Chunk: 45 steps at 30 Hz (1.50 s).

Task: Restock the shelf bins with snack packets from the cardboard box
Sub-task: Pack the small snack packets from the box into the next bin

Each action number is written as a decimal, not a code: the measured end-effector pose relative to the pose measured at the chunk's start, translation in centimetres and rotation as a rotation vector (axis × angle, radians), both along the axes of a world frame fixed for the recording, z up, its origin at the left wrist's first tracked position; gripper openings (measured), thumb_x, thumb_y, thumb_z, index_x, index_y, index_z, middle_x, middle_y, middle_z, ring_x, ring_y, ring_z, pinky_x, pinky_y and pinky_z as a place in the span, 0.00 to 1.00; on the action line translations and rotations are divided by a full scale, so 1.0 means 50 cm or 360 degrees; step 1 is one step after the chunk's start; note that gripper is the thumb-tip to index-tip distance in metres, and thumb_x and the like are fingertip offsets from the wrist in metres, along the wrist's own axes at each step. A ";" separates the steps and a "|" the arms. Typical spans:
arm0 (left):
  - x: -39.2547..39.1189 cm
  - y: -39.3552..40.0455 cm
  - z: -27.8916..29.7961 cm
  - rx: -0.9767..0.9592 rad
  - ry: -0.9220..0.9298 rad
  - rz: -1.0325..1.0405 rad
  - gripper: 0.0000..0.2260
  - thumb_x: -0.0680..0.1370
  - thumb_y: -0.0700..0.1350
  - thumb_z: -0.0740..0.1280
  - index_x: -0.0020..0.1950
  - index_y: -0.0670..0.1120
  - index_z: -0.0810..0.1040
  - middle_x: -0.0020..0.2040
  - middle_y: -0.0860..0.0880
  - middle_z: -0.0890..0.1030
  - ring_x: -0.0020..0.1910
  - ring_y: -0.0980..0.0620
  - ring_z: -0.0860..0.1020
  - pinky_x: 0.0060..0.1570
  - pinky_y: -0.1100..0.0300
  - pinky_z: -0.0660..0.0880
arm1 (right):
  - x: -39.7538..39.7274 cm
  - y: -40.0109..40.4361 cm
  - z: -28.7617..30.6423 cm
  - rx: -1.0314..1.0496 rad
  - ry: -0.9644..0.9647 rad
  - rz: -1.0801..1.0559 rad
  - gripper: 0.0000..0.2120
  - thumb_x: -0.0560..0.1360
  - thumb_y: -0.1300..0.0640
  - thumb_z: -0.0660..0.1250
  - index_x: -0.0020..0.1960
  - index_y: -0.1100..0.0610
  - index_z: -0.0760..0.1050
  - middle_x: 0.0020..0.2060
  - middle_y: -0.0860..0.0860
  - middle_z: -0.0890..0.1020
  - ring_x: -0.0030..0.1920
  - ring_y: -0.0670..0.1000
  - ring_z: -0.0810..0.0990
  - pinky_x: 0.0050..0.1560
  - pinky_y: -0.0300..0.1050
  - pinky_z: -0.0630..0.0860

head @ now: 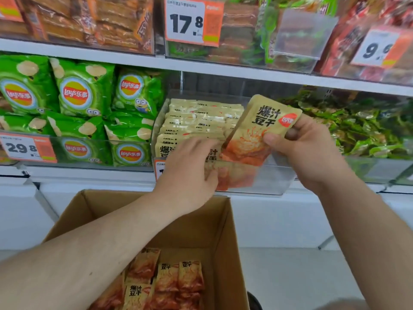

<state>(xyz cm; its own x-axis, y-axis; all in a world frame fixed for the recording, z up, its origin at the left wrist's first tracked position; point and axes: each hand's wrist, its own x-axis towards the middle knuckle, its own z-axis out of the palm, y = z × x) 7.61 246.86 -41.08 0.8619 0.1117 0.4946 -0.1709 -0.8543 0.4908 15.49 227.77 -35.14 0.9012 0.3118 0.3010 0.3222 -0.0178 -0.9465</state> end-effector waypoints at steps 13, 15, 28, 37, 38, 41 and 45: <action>0.028 0.017 -0.062 0.0558 0.0283 0.0101 0.37 0.75 0.47 0.66 0.80 0.52 0.52 0.81 0.53 0.47 0.79 0.49 0.40 0.77 0.47 0.38 | 0.094 -0.040 -0.083 -0.0324 -0.0052 -0.0172 0.14 0.72 0.74 0.69 0.54 0.61 0.79 0.45 0.52 0.86 0.45 0.48 0.85 0.46 0.43 0.82; 0.028 0.016 -0.063 0.0550 0.0286 0.0100 0.37 0.75 0.46 0.66 0.80 0.52 0.52 0.81 0.53 0.46 0.79 0.49 0.39 0.77 0.47 0.38 | 0.108 -0.033 -0.096 -0.0411 -0.0001 -0.0225 0.13 0.72 0.71 0.71 0.53 0.59 0.80 0.46 0.53 0.86 0.46 0.51 0.85 0.48 0.48 0.82; 0.024 0.023 -0.066 0.0565 0.0287 0.0069 0.37 0.76 0.44 0.65 0.81 0.53 0.49 0.81 0.54 0.42 0.79 0.50 0.37 0.76 0.48 0.35 | 0.116 -0.013 -0.092 -0.1012 0.0083 -0.0256 0.10 0.68 0.56 0.76 0.47 0.51 0.79 0.42 0.46 0.85 0.45 0.50 0.83 0.50 0.51 0.80; 0.026 0.018 -0.070 0.0565 0.0284 0.0098 0.38 0.76 0.45 0.64 0.81 0.53 0.48 0.81 0.54 0.42 0.79 0.50 0.37 0.76 0.48 0.33 | 0.096 -0.003 -0.090 -0.1253 -0.0450 -0.0400 0.07 0.75 0.56 0.70 0.48 0.45 0.76 0.34 0.41 0.75 0.41 0.51 0.76 0.39 0.41 0.67; 0.026 0.017 -0.070 0.0567 0.0285 0.0104 0.38 0.76 0.45 0.64 0.81 0.53 0.48 0.81 0.54 0.41 0.79 0.50 0.36 0.76 0.48 0.34 | 0.094 0.002 -0.091 -0.1299 -0.0441 -0.0415 0.06 0.75 0.56 0.69 0.50 0.46 0.77 0.36 0.41 0.77 0.44 0.53 0.77 0.41 0.41 0.68; 0.026 0.016 -0.070 0.0575 0.0294 0.0107 0.38 0.76 0.45 0.64 0.81 0.53 0.48 0.81 0.54 0.41 0.79 0.50 0.36 0.76 0.47 0.34 | 0.080 0.018 -0.098 -0.1426 -0.0519 -0.0567 0.13 0.76 0.55 0.67 0.60 0.47 0.80 0.49 0.51 0.85 0.52 0.58 0.80 0.49 0.45 0.75; 0.026 0.018 -0.071 0.0566 0.0293 0.0095 0.38 0.76 0.44 0.64 0.81 0.53 0.48 0.81 0.54 0.40 0.79 0.50 0.36 0.76 0.46 0.35 | 0.057 0.026 -0.112 -0.1507 -0.0609 -0.0667 0.19 0.79 0.55 0.62 0.68 0.46 0.75 0.52 0.58 0.84 0.53 0.63 0.79 0.50 0.51 0.77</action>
<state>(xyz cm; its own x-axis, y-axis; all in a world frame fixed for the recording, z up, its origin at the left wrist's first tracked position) 8.93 247.77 -44.62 0.9370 0.0137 0.3491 -0.0529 -0.9821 0.1806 18.32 229.05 -40.76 0.8877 0.2548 0.3834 0.3898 -0.8593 -0.3313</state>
